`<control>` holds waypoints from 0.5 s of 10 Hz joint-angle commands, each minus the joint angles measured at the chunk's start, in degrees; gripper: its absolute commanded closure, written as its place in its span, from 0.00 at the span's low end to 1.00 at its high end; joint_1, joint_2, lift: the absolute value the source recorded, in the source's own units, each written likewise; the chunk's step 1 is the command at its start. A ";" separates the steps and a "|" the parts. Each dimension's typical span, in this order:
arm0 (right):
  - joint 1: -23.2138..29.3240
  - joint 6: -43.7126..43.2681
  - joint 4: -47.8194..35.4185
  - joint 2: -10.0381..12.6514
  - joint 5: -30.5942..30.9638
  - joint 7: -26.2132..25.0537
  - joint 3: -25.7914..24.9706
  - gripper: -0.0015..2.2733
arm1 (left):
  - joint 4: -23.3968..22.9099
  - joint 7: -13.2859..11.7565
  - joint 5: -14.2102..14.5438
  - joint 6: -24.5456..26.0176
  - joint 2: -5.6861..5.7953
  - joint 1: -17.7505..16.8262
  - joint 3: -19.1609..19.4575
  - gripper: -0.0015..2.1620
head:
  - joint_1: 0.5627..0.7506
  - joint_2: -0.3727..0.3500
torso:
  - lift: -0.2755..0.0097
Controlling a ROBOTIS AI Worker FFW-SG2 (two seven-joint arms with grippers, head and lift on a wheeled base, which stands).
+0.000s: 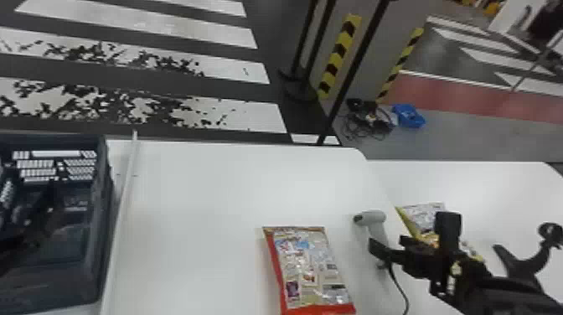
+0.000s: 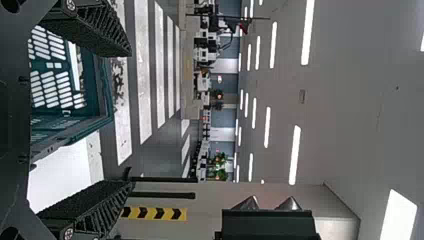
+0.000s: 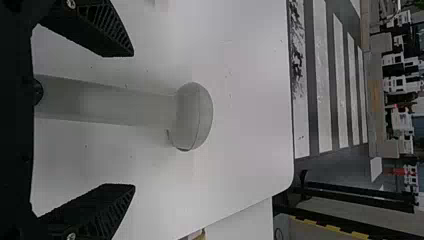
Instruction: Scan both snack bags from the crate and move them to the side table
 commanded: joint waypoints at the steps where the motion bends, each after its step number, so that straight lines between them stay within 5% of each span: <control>1: -0.36 1.24 1.16 -0.61 -0.70 0.87 -0.02 0.03 | -0.12 0.00 0.25 -0.48 0.20 -0.10 -0.17 0.04 | 0.70 0.03 | 0.63; 2: -0.36 2.29 1.16 -0.61 -0.79 1.57 -0.02 0.04 | -0.12 0.00 0.25 -0.48 0.29 -0.10 -0.35 0.04 | 0.70 0.03 | 0.63; 4: -0.36 5.46 0.99 -0.61 -0.35 3.33 0.16 0.26 | -0.21 -0.09 0.34 -0.48 0.46 -0.19 -0.52 0.04 | 0.70 0.03 | 0.63; 5: -0.36 5.98 0.99 -0.61 0.18 3.86 0.16 0.69 | -0.38 -0.35 0.60 -0.48 0.64 -0.19 -0.61 0.04 | 0.70 0.03 | 0.63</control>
